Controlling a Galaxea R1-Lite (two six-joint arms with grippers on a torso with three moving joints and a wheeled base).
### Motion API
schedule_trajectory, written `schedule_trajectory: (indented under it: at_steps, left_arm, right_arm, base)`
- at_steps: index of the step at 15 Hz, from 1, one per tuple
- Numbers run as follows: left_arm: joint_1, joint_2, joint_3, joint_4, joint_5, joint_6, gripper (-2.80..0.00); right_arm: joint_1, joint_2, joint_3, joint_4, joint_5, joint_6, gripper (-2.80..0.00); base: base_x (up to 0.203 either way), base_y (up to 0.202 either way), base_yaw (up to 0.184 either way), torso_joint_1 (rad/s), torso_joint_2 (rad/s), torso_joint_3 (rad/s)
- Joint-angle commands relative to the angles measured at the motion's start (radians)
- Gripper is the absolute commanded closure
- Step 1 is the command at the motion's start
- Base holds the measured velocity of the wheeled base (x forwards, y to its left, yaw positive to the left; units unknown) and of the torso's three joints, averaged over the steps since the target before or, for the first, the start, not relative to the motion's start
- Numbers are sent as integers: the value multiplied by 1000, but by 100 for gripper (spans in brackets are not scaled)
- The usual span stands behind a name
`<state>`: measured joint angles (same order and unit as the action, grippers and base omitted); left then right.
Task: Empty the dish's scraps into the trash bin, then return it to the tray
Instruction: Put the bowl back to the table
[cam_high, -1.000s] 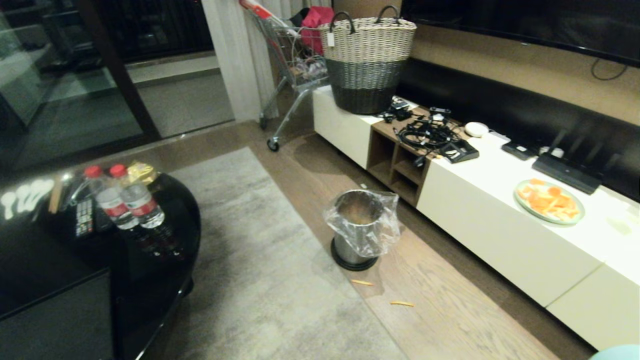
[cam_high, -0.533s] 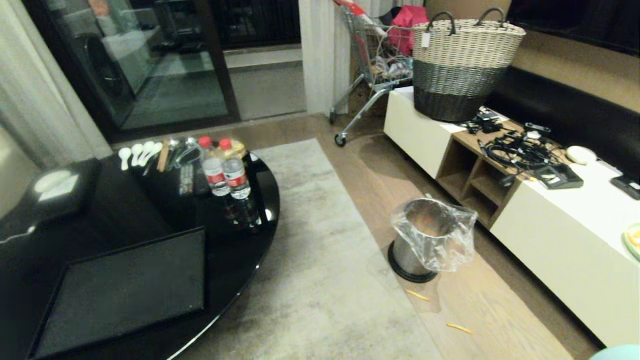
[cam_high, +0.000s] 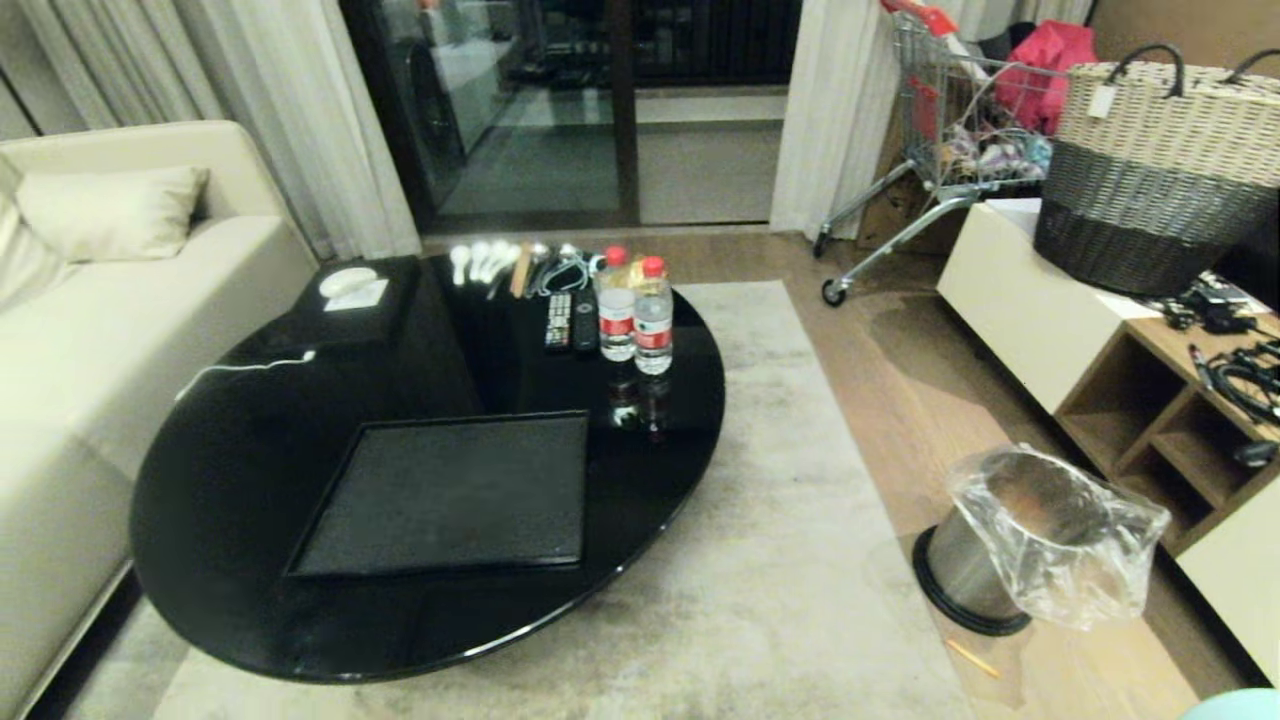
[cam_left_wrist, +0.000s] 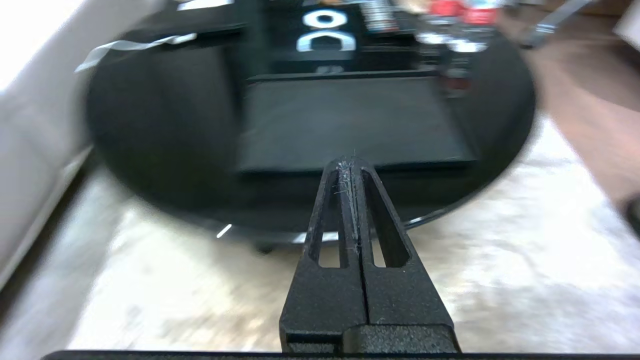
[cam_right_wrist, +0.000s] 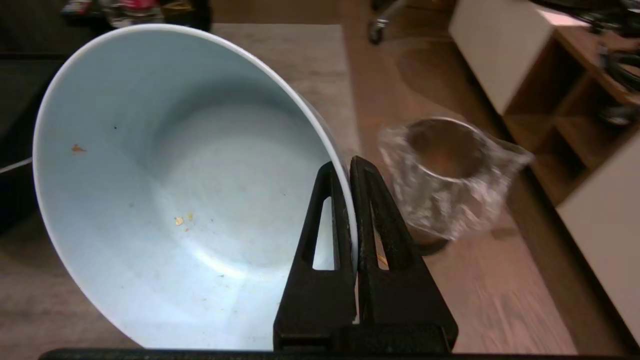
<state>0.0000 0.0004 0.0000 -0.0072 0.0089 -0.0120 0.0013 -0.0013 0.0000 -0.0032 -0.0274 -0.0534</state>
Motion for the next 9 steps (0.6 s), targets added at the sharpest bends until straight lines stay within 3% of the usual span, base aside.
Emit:
schedule_trajectory:
  at_steps: [1, 9]
  left_arm:
    - [0, 0, 0, 0, 0, 0, 0]
    - [0, 0, 0, 0, 0, 0, 0]
  right_arm:
    - [0, 1, -1, 1, -2, -2, 0]
    - [0, 1, 0, 0, 1, 4, 0]
  base:
    - [-2, -9, 165, -2, 7, -2]
    - [-1, -10, 166, 5, 2, 2]
